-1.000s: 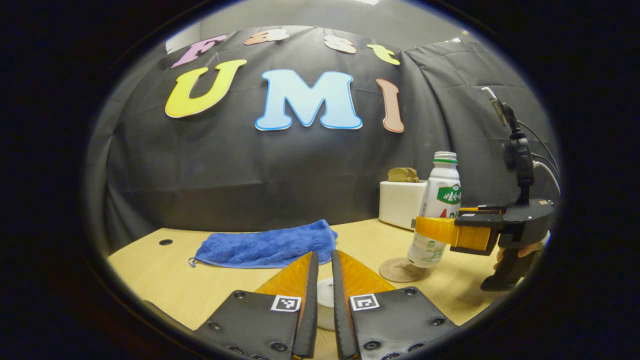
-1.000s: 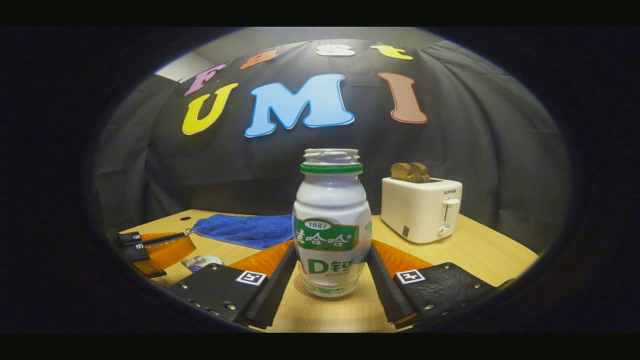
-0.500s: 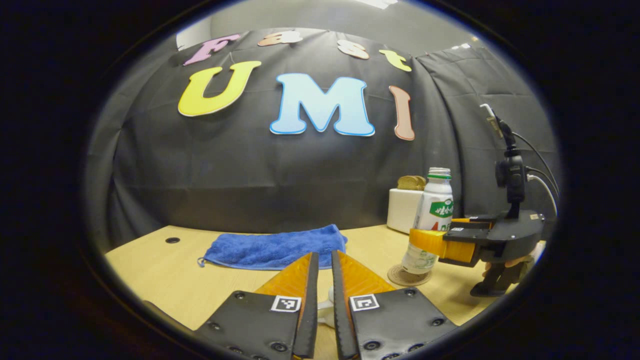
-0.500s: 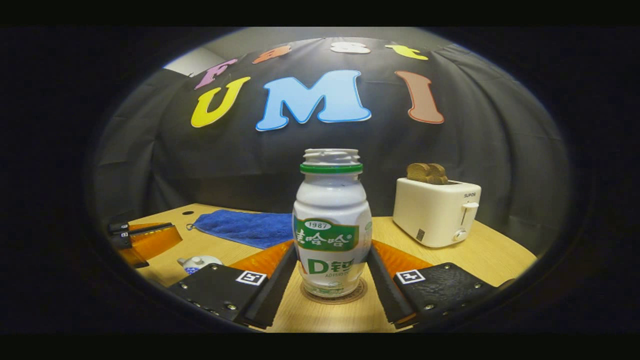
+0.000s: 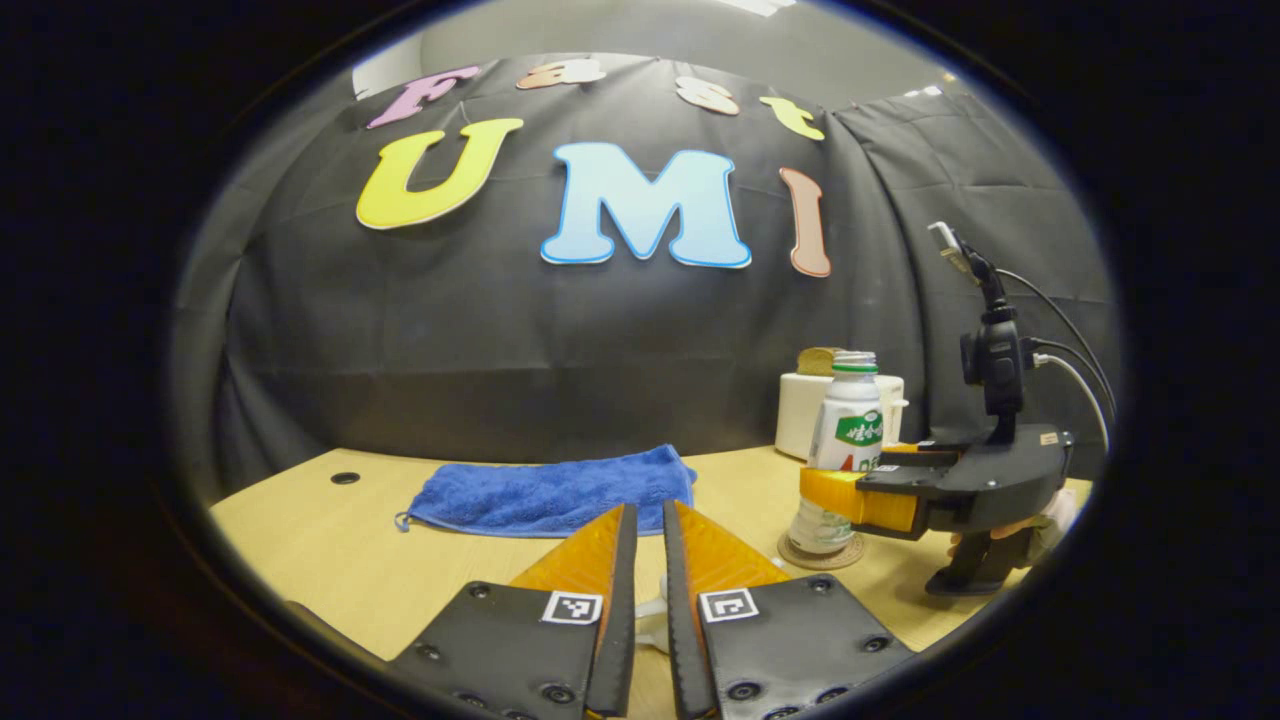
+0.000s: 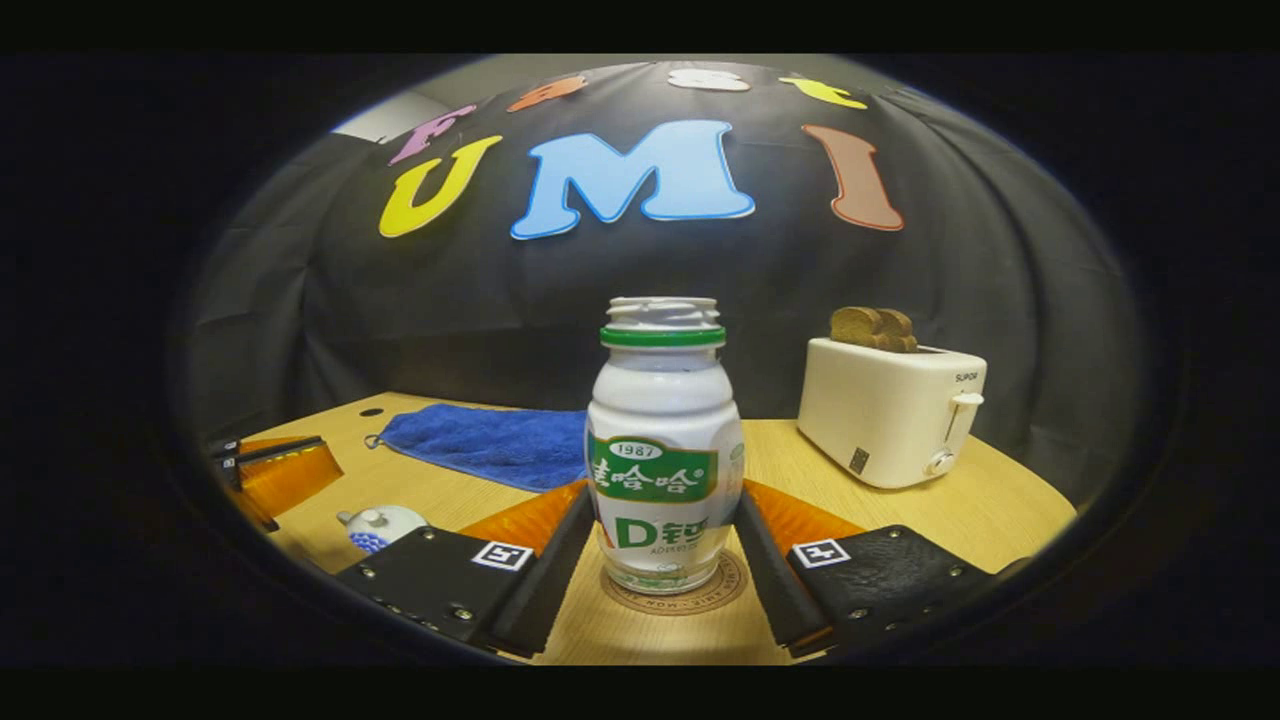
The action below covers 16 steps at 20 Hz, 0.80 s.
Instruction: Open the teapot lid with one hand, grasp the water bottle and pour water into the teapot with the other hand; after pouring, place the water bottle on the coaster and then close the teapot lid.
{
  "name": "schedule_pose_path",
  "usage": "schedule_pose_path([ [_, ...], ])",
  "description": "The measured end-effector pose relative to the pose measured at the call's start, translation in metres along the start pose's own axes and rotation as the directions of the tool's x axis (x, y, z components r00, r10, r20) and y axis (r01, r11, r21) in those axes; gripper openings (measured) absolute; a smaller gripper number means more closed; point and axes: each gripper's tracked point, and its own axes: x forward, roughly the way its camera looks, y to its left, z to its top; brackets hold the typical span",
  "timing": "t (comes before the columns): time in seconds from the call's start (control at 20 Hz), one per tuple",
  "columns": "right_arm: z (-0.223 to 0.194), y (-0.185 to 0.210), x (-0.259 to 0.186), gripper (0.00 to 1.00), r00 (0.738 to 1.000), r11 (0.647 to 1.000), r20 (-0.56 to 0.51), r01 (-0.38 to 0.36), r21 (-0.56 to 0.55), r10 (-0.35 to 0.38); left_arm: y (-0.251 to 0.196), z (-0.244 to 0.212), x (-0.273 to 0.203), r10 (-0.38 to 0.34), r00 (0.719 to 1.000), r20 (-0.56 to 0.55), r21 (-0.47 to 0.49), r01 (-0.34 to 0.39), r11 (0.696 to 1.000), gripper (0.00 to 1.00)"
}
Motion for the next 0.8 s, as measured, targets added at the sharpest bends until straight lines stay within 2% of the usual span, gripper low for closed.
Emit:
schedule_pose_path([
  [0.65,-0.0036,-0.0017,-0.0006,0.82,1.000,1.000,-0.009,0.001,0.011,-0.001,-0.0014,-0.0033,0.0011,-0.005,1.000,-0.010,-0.005,0.005,1.000,0.29],
  [0.7,-0.0023,-0.0038,-0.0016,0.82,1.000,1.000,-0.004,0.008,0.016,-0.008,-0.0014,-0.0028,0.0009,-0.005,1.000,-0.010,-0.006,0.005,1.000,0.22],
  [0.8,-0.0028,-0.0064,-0.0039,0.82,1.000,1.000,-0.002,0.009,0.027,-0.009,-0.0031,-0.0025,-0.0007,-0.008,1.000,-0.007,-0.009,0.007,1.000,0.22],
])
